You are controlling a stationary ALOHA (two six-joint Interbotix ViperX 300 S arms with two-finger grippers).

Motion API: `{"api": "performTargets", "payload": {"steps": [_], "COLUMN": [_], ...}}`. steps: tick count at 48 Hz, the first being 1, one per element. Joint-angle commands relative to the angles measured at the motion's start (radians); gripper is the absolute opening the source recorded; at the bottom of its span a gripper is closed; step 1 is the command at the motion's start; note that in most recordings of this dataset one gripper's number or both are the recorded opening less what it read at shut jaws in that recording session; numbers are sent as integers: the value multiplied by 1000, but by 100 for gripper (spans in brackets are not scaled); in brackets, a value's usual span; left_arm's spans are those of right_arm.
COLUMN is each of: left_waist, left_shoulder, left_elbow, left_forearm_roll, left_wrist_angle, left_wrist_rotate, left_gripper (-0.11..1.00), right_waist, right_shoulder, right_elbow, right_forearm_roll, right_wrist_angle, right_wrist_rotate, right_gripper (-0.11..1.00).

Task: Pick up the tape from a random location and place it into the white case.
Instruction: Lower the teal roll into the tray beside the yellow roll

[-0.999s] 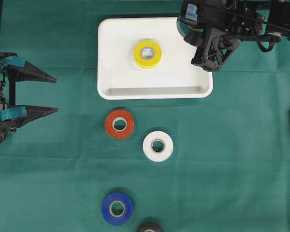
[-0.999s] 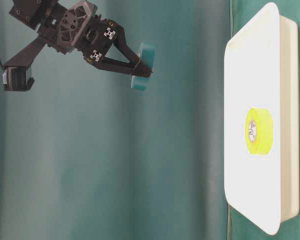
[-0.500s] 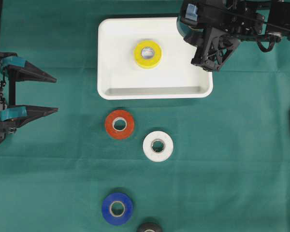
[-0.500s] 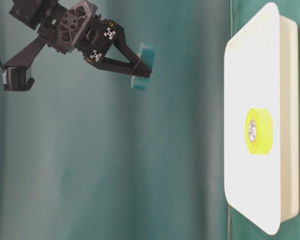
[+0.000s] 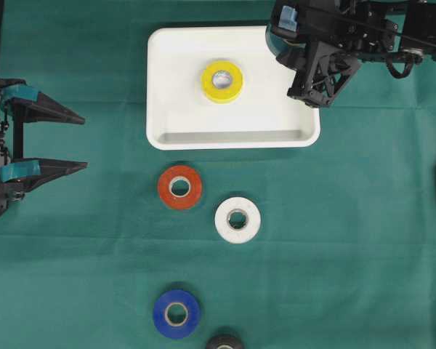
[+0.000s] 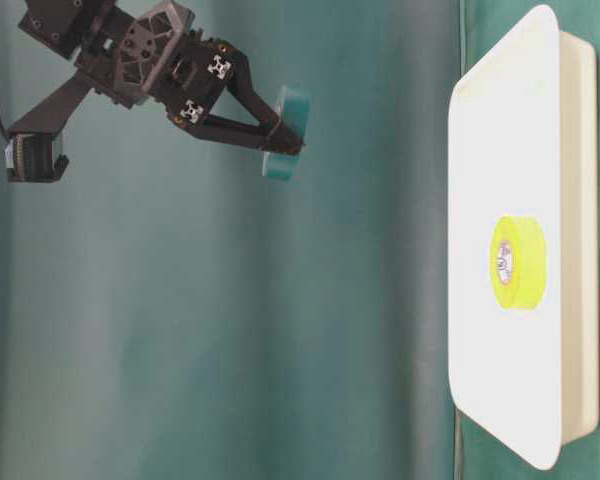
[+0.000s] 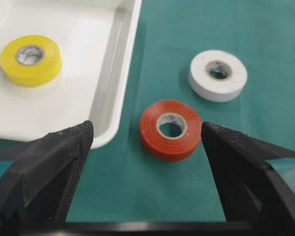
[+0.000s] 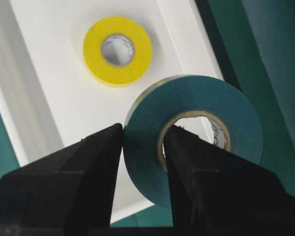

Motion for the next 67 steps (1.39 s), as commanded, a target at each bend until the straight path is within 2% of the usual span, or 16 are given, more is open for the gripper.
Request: {"api": "performTargets", "payload": {"steps": [1, 24, 54, 67], "left_waist": [0, 0, 0, 2], "left_shoulder": [5, 5, 5, 5], "left_elbow": [-18, -18, -17, -17], "left_forearm_roll": [-3, -3, -3, -3], "left_wrist_angle": [-6, -6, -6, -6], "left_wrist_rotate": [2, 2, 2, 3], "left_gripper": [91, 91, 91, 91], "right_waist": [-2, -2, -17, -21], "right_shoulder": [-11, 11, 278, 342], "right_elbow": [-31, -9, 57, 81], "right_forearm_roll": [-3, -3, -2, 0], "right_wrist_angle": [-8, -29, -219, -291], "right_wrist_rotate": [3, 6, 9, 11], "right_gripper": [30, 30, 30, 30]}}
